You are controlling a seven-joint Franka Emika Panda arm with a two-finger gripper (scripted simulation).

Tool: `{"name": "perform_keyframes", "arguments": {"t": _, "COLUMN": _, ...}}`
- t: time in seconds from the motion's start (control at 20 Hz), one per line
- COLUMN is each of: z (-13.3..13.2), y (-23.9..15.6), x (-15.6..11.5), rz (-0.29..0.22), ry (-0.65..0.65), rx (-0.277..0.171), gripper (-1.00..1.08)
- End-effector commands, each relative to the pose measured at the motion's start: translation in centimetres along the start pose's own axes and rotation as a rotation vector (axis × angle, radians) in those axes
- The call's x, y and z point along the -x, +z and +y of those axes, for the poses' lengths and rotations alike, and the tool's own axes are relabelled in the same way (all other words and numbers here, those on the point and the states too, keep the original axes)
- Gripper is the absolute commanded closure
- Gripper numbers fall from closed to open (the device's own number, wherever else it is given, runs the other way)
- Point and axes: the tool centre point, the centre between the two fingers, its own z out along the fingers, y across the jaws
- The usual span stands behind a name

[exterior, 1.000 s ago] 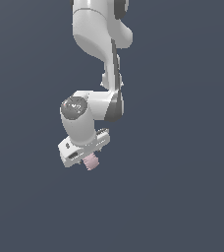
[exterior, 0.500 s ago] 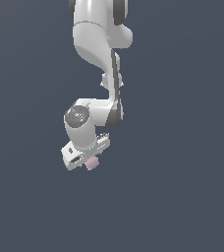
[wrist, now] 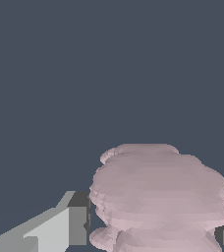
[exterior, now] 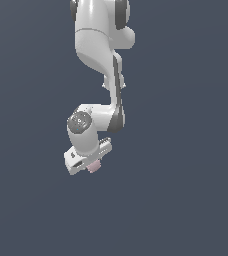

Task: Pick up the object and move it to a goal position.

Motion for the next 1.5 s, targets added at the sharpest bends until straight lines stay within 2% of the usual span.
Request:
{"name": "perform_keyframes", "arguments": {"t": 0.0, "z": 0.0, "y": 0.0, "x": 0.0, "rz": 0.0, "ry": 0.0, "rx": 0.0, "gripper": 1.08}}
{"name": "perform_keyframes", "arguments": {"t": 0.5, "z": 0.0, "y": -0.2, "x": 0.0, "rz": 0.0, "ry": 0.0, "rx": 0.0, "gripper": 1.08}}
{"name": "perform_keyframes", "arguments": {"t": 0.8, "z": -0.3, "y": -2.1, "x": 0.3, "rz": 0.0, "ry": 0.0, "rx": 0.0, "gripper": 1.08}}
{"name": "perform_keyframes", "arguments": {"t": 1.1, "z": -0.7, "y": -6.1, "x": 1.0, "rz": 0.0, "ry": 0.0, "rx": 0.0, "gripper": 1.08}}
{"name": "perform_keyframes", "arguments": {"t": 1.45, "z": -1.6, "y": -13.6, "x": 2.1, "rz": 0.0, "ry": 0.0, "rx": 0.0, "gripper": 1.08}}
